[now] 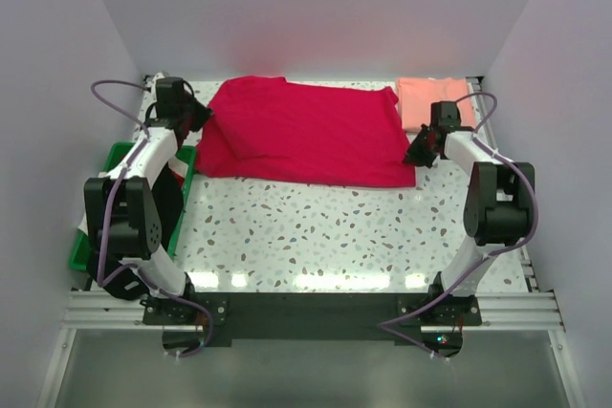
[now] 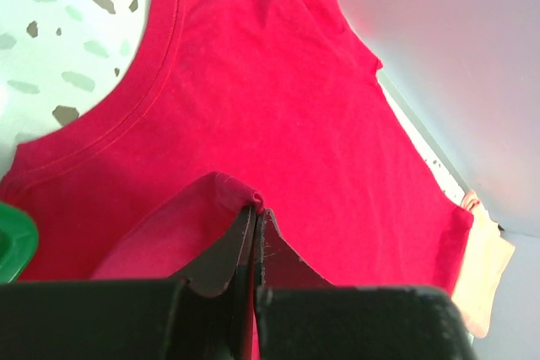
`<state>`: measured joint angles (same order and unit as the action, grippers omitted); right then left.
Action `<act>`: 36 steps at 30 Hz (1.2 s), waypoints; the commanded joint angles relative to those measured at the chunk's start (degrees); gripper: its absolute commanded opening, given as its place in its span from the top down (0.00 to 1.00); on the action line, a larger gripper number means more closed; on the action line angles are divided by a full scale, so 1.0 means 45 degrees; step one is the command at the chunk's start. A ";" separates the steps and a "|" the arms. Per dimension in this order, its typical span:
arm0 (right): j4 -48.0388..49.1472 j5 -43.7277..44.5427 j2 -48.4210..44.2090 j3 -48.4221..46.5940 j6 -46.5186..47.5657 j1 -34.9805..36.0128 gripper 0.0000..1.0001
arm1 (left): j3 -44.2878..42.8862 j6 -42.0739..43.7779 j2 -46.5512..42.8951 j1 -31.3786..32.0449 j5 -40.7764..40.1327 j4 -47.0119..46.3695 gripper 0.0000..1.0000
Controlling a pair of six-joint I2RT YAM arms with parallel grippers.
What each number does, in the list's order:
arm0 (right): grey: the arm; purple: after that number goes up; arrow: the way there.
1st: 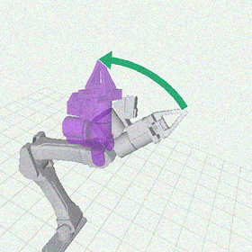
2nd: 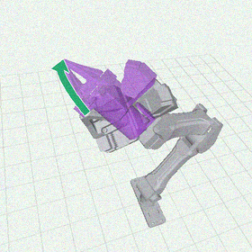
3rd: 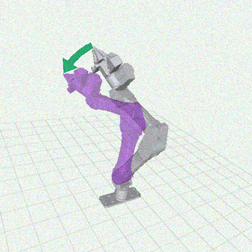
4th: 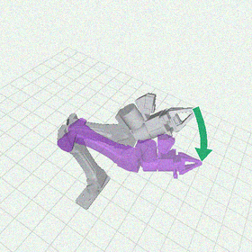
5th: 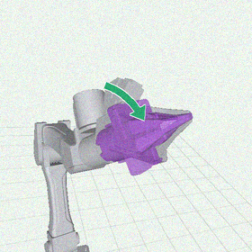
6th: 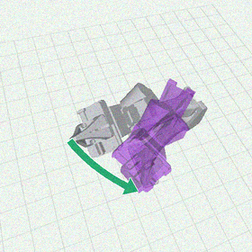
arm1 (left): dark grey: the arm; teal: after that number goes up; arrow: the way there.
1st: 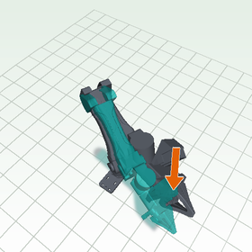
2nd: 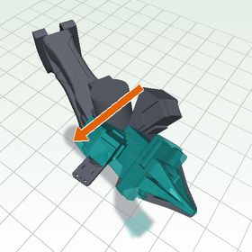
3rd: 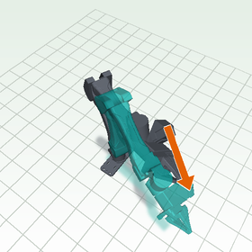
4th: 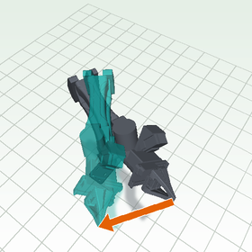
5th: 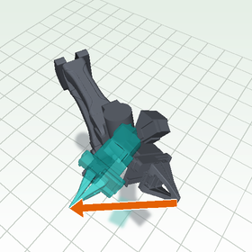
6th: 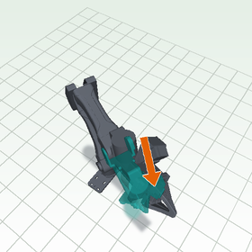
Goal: Fold and stack the t-shirts
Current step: Fold the tshirt
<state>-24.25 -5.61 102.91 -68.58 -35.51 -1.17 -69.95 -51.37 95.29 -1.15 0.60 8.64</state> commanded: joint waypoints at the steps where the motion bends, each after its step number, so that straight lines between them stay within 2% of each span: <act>1: 0.0604 -0.0160 -0.0135 -0.0522 -0.0273 -0.0248 1.00 | -0.0997 0.0401 0.0368 0.0040 -0.0192 -0.0281 1.00; 16: 0.1482 -0.0726 -0.0331 -0.0542 -0.0606 -0.0951 1.00 | -0.1876 0.0635 0.1013 0.0040 -0.0192 -0.0144 1.00; 36: 0.1932 -0.1273 0.0469 -0.0913 -0.0840 -0.1361 1.00 | -0.2969 0.0733 0.2008 -0.0253 -0.0270 0.0110 1.00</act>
<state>-18.09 -10.13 103.70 -69.93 -38.63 -7.01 -80.05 -49.71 103.42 -1.61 0.56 10.07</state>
